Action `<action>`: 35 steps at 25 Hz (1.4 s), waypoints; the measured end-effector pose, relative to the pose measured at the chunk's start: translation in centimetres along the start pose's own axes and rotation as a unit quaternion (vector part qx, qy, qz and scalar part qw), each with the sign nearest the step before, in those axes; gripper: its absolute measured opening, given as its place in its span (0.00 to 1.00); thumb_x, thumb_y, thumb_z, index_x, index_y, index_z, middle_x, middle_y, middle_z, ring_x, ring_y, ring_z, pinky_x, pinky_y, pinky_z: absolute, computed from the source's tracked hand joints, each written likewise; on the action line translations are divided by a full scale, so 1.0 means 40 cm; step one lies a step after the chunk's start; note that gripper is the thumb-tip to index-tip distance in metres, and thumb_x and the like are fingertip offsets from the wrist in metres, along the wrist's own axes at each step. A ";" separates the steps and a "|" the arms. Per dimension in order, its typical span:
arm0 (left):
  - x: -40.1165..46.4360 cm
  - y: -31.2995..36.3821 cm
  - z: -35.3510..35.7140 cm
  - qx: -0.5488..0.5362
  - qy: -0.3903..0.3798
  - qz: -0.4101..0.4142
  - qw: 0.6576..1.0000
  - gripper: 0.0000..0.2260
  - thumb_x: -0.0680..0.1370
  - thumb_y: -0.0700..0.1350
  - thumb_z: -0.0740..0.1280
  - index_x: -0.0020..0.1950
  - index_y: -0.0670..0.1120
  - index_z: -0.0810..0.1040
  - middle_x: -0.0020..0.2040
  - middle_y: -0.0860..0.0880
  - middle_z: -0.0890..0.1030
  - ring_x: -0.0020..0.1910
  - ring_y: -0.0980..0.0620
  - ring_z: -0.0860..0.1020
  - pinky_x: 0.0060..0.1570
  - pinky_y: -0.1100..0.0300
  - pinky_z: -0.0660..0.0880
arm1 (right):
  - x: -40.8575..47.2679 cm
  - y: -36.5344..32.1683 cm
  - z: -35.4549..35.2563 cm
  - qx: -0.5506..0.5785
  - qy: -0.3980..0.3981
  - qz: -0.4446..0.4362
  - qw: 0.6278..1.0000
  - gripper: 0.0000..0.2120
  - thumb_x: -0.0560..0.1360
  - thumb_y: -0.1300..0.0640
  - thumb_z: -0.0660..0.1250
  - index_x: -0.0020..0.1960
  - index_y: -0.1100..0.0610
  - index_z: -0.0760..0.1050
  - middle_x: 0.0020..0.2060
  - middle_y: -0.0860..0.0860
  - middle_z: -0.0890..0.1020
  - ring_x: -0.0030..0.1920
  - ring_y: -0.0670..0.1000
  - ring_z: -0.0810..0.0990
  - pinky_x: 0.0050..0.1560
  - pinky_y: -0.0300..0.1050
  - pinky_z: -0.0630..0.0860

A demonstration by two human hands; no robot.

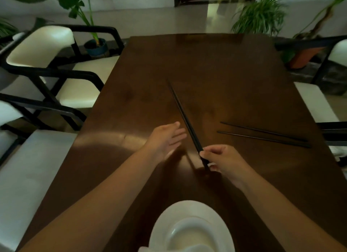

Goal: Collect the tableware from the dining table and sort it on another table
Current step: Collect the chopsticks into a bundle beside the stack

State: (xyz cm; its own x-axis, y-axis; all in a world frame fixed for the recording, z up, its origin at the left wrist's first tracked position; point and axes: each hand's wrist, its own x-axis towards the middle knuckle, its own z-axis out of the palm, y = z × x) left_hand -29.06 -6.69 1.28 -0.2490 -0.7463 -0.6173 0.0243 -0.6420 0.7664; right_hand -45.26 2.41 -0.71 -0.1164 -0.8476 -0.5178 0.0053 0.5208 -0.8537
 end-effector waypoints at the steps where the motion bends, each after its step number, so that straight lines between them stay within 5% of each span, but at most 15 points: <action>1: -0.001 -0.001 0.037 -0.010 -0.014 0.012 1.000 0.14 0.78 0.44 0.63 0.63 0.42 0.72 0.57 0.44 0.80 0.52 0.50 0.80 0.50 0.57 0.77 | -0.014 0.005 -0.015 0.008 -0.007 -0.004 1.000 0.06 0.70 0.57 0.71 0.37 0.49 0.80 0.34 0.46 0.85 0.35 0.44 0.82 0.29 0.34 0.75; 4: -0.008 -0.008 0.125 -0.060 -0.037 0.035 0.997 0.09 0.77 0.41 0.64 0.57 0.41 0.77 0.48 0.45 0.84 0.46 0.51 0.83 0.41 0.60 0.80 | -0.051 0.018 -0.071 0.016 -0.013 -0.001 1.000 0.07 0.71 0.58 0.70 0.36 0.48 0.80 0.31 0.44 0.85 0.32 0.41 0.82 0.30 0.33 0.76; 9: -0.008 -0.029 0.230 -0.054 -0.044 0.062 0.996 0.06 0.77 0.39 0.64 0.52 0.42 0.78 0.42 0.48 0.86 0.45 0.52 0.84 0.42 0.63 0.80 | -0.090 0.042 -0.152 0.055 -0.010 0.002 0.998 0.05 0.71 0.57 0.70 0.40 0.48 0.82 0.36 0.47 0.85 0.35 0.44 0.83 0.33 0.34 0.76; 12: 0.007 -0.031 0.262 -0.072 -0.037 0.045 0.996 0.06 0.77 0.39 0.64 0.52 0.41 0.78 0.41 0.47 0.86 0.44 0.52 0.84 0.38 0.63 0.80 | -0.063 0.065 -0.217 -0.042 0.038 -0.031 0.998 0.03 0.72 0.52 0.68 0.43 0.45 0.80 0.39 0.44 0.84 0.35 0.41 0.82 0.32 0.30 0.75; 13: 0.014 -0.033 0.268 -0.075 -0.033 0.039 0.996 0.06 0.77 0.38 0.64 0.52 0.40 0.78 0.42 0.46 0.86 0.44 0.51 0.84 0.38 0.62 0.80 | -0.039 0.074 -0.263 -0.137 0.104 -0.063 0.983 0.06 0.72 0.51 0.68 0.49 0.45 0.78 0.43 0.42 0.82 0.39 0.41 0.81 0.36 0.30 0.75; 15: 0.025 -0.037 0.268 -0.073 -0.023 0.031 0.997 0.07 0.77 0.38 0.64 0.53 0.39 0.77 0.44 0.44 0.85 0.45 0.50 0.84 0.38 0.62 0.81 | 0.015 0.085 -0.368 -0.353 0.247 -0.132 0.893 0.18 0.72 0.53 0.68 0.61 0.49 0.73 0.55 0.47 0.78 0.53 0.46 0.77 0.52 0.39 0.73; 18: 0.036 -0.057 0.257 -0.073 0.003 0.018 0.997 0.06 0.76 0.38 0.64 0.52 0.40 0.78 0.45 0.44 0.85 0.44 0.50 0.84 0.38 0.61 0.81 | 0.084 0.093 -0.492 -0.574 0.247 -0.126 0.770 0.28 0.73 0.52 0.67 0.70 0.54 0.64 0.65 0.53 0.72 0.66 0.55 0.68 0.63 0.52 0.69; 23: 0.054 -0.084 0.241 -0.084 0.018 -0.005 0.996 0.07 0.76 0.38 0.65 0.52 0.39 0.77 0.48 0.42 0.84 0.44 0.49 0.84 0.36 0.60 0.81 | 0.128 0.086 -0.510 -0.624 0.176 -0.168 0.743 0.14 0.74 0.53 0.65 0.60 0.54 0.74 0.52 0.53 0.77 0.53 0.54 0.75 0.50 0.50 0.76; 26: 0.063 -0.099 0.255 -0.081 0.019 -0.025 0.996 0.06 0.76 0.37 0.65 0.52 0.38 0.78 0.47 0.42 0.84 0.43 0.49 0.84 0.35 0.60 0.81 | 0.119 0.085 -0.487 -0.647 0.143 -0.183 0.726 0.07 0.75 0.54 0.63 0.51 0.55 0.76 0.46 0.52 0.77 0.47 0.53 0.76 0.40 0.45 0.72; 29: 0.068 -0.112 0.273 -0.087 0.018 -0.045 0.995 0.05 0.76 0.37 0.65 0.50 0.39 0.78 0.44 0.42 0.85 0.42 0.49 0.84 0.36 0.59 0.81 | 0.104 0.088 -0.456 -0.626 0.117 -0.145 0.757 0.08 0.75 0.52 0.63 0.51 0.54 0.76 0.42 0.50 0.75 0.43 0.50 0.74 0.39 0.43 0.71; 33: 0.068 -0.132 0.296 -0.089 0.021 -0.071 0.993 0.06 0.77 0.41 0.64 0.49 0.39 0.78 0.42 0.42 0.85 0.41 0.49 0.84 0.36 0.58 0.80 | 0.061 0.083 -0.402 -0.413 0.129 -0.026 0.901 0.05 0.73 0.51 0.67 0.49 0.50 0.76 0.40 0.46 0.79 0.38 0.43 0.77 0.38 0.38 0.74; 35: 0.068 -0.141 0.308 -0.085 0.019 -0.080 0.993 0.10 0.77 0.45 0.65 0.50 0.39 0.78 0.46 0.42 0.84 0.43 0.49 0.84 0.35 0.58 0.80 | 0.026 0.081 -0.346 -0.337 0.149 -0.051 0.928 0.02 0.72 0.52 0.69 0.43 0.47 0.76 0.38 0.44 0.81 0.36 0.40 0.77 0.37 0.35 0.74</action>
State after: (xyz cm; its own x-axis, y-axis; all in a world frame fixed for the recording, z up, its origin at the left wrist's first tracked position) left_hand -41.81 -2.94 -2.53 -0.2270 -0.6366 -0.7371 0.1506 -0.7706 0.6192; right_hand -59.10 4.62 -3.25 -0.3529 -0.8821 -0.3120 -0.6321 0.4707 -0.6156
